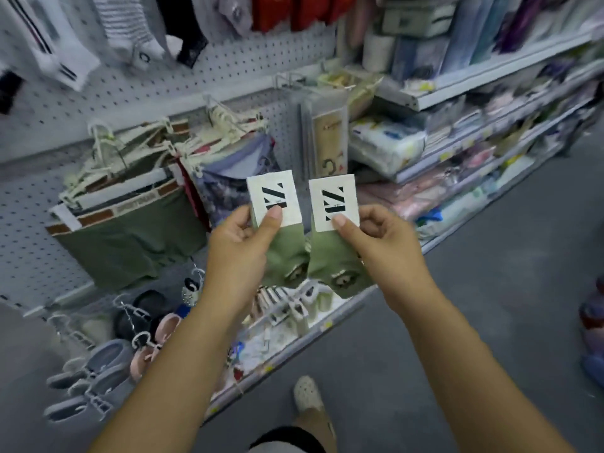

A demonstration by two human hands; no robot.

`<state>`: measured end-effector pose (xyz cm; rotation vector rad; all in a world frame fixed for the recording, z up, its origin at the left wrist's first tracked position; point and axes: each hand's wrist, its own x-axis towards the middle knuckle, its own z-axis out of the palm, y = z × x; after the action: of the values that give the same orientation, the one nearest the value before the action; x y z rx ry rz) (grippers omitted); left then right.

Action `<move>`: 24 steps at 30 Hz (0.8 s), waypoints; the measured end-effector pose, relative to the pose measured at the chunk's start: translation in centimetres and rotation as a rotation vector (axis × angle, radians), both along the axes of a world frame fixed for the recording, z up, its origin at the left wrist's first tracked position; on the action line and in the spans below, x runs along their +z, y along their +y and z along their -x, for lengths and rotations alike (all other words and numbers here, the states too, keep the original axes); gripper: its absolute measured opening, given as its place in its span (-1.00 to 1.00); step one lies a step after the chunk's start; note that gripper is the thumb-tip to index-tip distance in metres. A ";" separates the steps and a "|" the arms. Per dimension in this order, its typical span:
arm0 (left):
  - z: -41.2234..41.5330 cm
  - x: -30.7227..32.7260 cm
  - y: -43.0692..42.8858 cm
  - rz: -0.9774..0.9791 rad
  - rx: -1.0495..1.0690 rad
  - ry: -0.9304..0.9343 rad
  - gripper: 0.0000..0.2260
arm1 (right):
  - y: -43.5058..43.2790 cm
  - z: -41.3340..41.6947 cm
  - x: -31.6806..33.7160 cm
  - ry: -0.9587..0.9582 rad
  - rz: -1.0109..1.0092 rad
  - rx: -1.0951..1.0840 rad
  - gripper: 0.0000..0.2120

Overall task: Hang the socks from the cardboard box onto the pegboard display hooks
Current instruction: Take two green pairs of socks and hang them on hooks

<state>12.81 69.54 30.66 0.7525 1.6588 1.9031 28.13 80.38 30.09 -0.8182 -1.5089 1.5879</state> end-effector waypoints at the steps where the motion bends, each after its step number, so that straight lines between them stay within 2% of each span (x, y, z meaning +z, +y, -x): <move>1: 0.9 1.1 1.5 -0.013 0.010 0.020 -0.89 | 1.7 0.7 1.1 0.018 -0.023 0.005 -0.88; 13: 12.6 11.3 17.1 -0.159 0.200 0.171 -0.90 | 19.1 13.4 11.8 0.164 -0.196 0.119 -0.83; 17: 16.1 14.2 20.4 -0.147 0.282 0.215 -0.92 | 23.2 17.8 14.3 0.203 -0.254 0.121 -0.73; 24: 19.9 18.4 23.7 -0.062 0.448 0.310 -0.76 | 30.3 26.0 18.9 0.238 -0.395 0.164 -0.64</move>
<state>-7.08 93.26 49.09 0.7803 2.1091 2.2366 2.14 110.64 49.04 -0.2803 -1.6696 1.3773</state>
